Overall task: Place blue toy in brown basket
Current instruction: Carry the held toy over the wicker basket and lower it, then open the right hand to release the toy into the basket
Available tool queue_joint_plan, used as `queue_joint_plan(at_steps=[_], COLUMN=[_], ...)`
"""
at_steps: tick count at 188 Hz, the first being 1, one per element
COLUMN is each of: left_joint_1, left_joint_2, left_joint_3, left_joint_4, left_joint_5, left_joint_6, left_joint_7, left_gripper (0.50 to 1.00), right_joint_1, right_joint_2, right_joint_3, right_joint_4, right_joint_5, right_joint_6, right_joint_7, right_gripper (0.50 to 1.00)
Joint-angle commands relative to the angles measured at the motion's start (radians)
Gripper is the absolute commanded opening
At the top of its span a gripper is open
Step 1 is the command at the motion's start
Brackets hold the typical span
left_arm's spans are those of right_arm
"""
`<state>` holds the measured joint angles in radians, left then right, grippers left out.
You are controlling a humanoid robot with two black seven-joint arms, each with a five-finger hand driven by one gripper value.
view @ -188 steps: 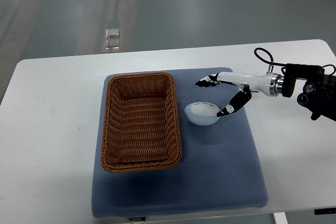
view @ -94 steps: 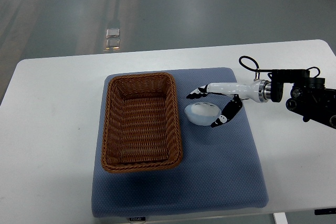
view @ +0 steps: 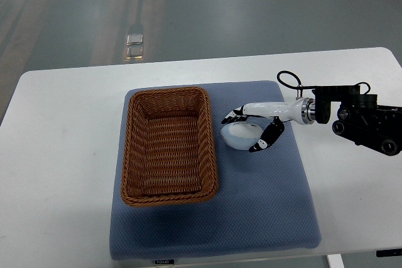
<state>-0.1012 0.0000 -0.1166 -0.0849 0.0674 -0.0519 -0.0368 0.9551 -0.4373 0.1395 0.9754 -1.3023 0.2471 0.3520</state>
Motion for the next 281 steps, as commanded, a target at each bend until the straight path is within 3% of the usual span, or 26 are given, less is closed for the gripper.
queue_joint_plan(at_steps=[1, 23, 46, 109, 147, 189, 232, 255, 270, 281], left_joint_1=[0.000, -0.002, -0.002, -0.005, -0.006, -0.006, -0.009, -0.009, -0.009, -0.009], left_joint_2=[0.000, 0.000, 0.000, 0.000, 0.000, 0.000, 0.000, 0.000, 0.000, 0.000], left_joint_3=[0.000, 0.000, 0.002, 0.002, 0.002, 0.003, 0.002, 0.002, 0.002, 0.002], left_joint_4=[-0.001, 0.001, 0.001, 0.001, 0.001, 0.001, 0.001, 0.001, 0.001, 0.001], left_joint_5=[0.000, 0.000, 0.000, 0.000, 0.000, 0.000, 0.000, 0.000, 0.000, 0.000], left_joint_6=[0.001, 0.001, 0.001, 0.001, 0.004, 0.006, 0.006, 0.007, 0.007, 0.007], left_joint_7=[0.000, 0.000, 0.000, 0.000, 0.000, 0.000, 0.000, 0.000, 0.000, 0.000], left_gripper=[1.000, 1.000, 1.000, 1.000, 1.000, 1.000, 1.000, 1.000, 1.000, 1.000], right_joint_1=[0.001, 0.001, 0.004, 0.086, 0.205, 0.260, 0.278, 0.274, 0.264, 0.261], right_joint_2=[0.000, 0.000, 0.000, -0.021, 0.006, 0.175, 0.311, 0.350, 0.364, 0.370], right_joint_3=[0.000, 0.000, 0.005, 0.078, 0.091, 0.043, -0.032, -0.055, -0.072, -0.080], right_joint_4=[-0.011, -0.015, -0.017, -0.006, -0.003, -0.018, -0.112, -0.149, -0.173, -0.181], right_joint_5=[-0.014, -0.020, -0.022, -0.003, 0.009, 0.015, 0.015, 0.015, 0.015, 0.015], right_joint_6=[0.001, 0.000, 0.000, -0.022, -0.019, -0.020, -0.022, -0.022, -0.022, -0.023], right_joint_7=[-0.001, -0.001, -0.001, 0.007, 0.012, 0.010, 0.010, 0.010, 0.010, 0.010], right_gripper=[0.783, 0.707, 0.500, 0.500, 0.500, 0.511, 0.529, 0.582, 0.680, 0.725])
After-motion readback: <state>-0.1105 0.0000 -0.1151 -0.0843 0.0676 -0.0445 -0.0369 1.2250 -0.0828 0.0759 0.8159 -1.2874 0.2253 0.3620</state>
